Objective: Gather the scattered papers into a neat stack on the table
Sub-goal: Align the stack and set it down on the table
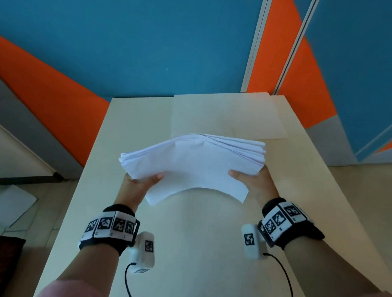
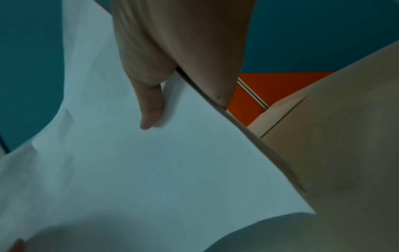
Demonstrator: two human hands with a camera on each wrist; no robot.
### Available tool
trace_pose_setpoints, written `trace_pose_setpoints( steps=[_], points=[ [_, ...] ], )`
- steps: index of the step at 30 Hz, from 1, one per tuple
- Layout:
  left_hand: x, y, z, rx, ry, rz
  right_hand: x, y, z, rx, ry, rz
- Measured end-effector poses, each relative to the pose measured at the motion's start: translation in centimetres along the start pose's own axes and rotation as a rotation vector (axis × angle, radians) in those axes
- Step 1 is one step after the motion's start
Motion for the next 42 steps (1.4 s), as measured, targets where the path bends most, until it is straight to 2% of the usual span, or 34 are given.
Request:
trace_pose_setpoints(
  steps=[4,8,10,13,15,17,19,21,23,25,26,29,32,34,38,40,42],
  points=[
    [-0.1,0.2,-0.8,0.076,-0.067,0.030,-0.4,-0.9,0.2,-0.094,0.057,-0.034],
    [-0.3,-0.5,-0.8,-0.029,-0.176,0.085,0.0,-0.3,1.5,-0.216,0.115,-0.083],
    [-0.7,-0.9,-0.6,-0.099,-0.182,0.118,0.5,0.0,2.0,-0.205,0.066,-0.062],
    [-1.1,-1.2,-0.2,-0.204,-0.194,0.153,1.8,-1.0,3.0,0.023,0.037,-0.090],
    [-1.5,-1.0,-0.5,-0.251,-0.180,0.190,1.5,0.4,2.4,0.296,0.053,-0.198],
    [-2.4,-1.1,-1.7,-0.286,-0.147,0.231,0.1,2.2,1.1,0.500,0.100,-0.218],
    [-3.2,-0.9,-3.1,-0.367,-0.128,0.300,-1.1,3.4,-0.3,0.480,0.152,-0.188],
    [-3.3,0.1,-3.3,-0.429,-0.109,0.314,-2.0,4.8,-1.4,0.385,0.077,-0.072],
    [-2.5,1.1,-2.4,-0.336,-0.153,0.304,-2.2,6.1,-1.4,0.333,0.048,0.046],
    [-1.5,1.3,-0.9,-0.154,-0.240,0.258,-2.1,7.0,-1.1,0.234,0.066,0.092],
    [-1.2,0.6,-0.5,-0.085,-0.240,0.200,-2.0,7.3,-0.9,0.177,0.079,0.114],
    [0.2,-1.9,0.0,0.001,-0.064,0.021,-1.6,7.1,-0.5,0.082,0.134,0.169],
    [0.8,-4.5,-1.0,0.011,0.101,-0.013,-1.7,7.0,-0.8,0.029,0.141,0.168],
    [0.5,-5.9,-2.0,-0.015,0.087,-0.057,-1.6,7.1,-0.9,0.038,0.100,0.160],
    [-0.2,-7.2,-2.9,-0.073,0.042,-0.171,-1.2,8.0,-0.4,0.103,0.022,0.242],
    [-0.4,-6.8,-3.2,-0.053,0.046,-0.178,-0.9,7.8,-0.2,0.121,0.014,0.243],
    [-0.6,-5.8,-3.5,-0.008,0.054,-0.143,-0.8,7.0,-0.3,0.119,0.001,0.177]
  ],
)
Point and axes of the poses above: each hand's wrist, its own x-axis towards the middle knuckle, its own z-axis out of the back of the hand, y = z × x, the point moved 1 cm from there along x, towards the middle knuckle, and after that the axes turned 13 degrees about -y, right-handed, at the moved point
